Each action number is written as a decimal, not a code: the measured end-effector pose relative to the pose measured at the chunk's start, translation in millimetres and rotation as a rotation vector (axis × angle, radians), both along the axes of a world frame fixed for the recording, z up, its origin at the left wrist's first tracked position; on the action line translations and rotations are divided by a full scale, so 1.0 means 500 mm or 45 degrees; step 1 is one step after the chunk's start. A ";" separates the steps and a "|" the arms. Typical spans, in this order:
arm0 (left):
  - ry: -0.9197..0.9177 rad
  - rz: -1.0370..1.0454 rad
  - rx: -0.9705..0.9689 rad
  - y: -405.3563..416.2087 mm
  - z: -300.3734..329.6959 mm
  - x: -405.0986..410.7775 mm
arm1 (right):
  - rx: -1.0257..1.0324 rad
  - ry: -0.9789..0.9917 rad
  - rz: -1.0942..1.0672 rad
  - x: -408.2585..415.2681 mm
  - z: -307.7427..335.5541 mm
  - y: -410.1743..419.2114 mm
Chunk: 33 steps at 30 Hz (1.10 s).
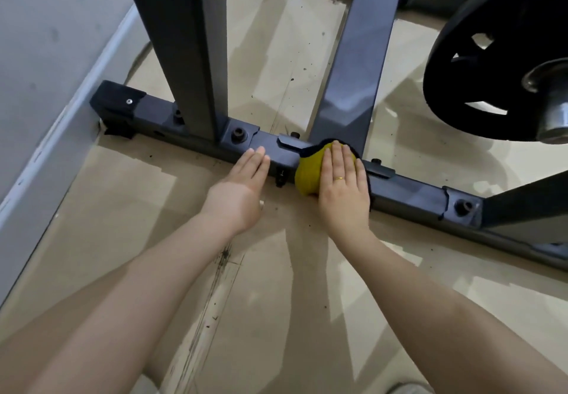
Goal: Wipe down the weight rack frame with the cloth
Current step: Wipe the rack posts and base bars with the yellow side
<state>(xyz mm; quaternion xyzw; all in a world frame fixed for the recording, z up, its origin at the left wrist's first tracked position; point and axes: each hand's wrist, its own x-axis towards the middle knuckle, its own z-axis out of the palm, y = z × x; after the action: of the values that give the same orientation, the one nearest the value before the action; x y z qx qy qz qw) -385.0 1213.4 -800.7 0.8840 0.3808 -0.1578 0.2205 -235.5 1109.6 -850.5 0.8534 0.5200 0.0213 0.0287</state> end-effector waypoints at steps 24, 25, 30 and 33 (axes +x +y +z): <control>-0.070 -0.116 0.032 -0.046 0.011 0.068 | 0.025 0.138 -0.346 0.161 0.042 -0.135; -0.088 -0.102 0.034 -0.049 0.011 0.073 | -0.012 0.130 -0.453 0.169 0.043 -0.143; -0.110 -0.053 0.059 -0.071 -0.001 0.096 | 0.072 0.322 -0.451 0.141 0.041 -0.053; -0.117 -0.103 0.182 -0.085 -0.002 0.103 | 0.119 0.338 -0.284 0.162 0.040 -0.078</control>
<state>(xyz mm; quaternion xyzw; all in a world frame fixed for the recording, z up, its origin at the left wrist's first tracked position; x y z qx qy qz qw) -333.3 1170.7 -801.7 0.9185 0.3445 -0.0984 0.1675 -154.5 1070.5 -830.5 0.9015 0.4198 -0.0708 -0.0778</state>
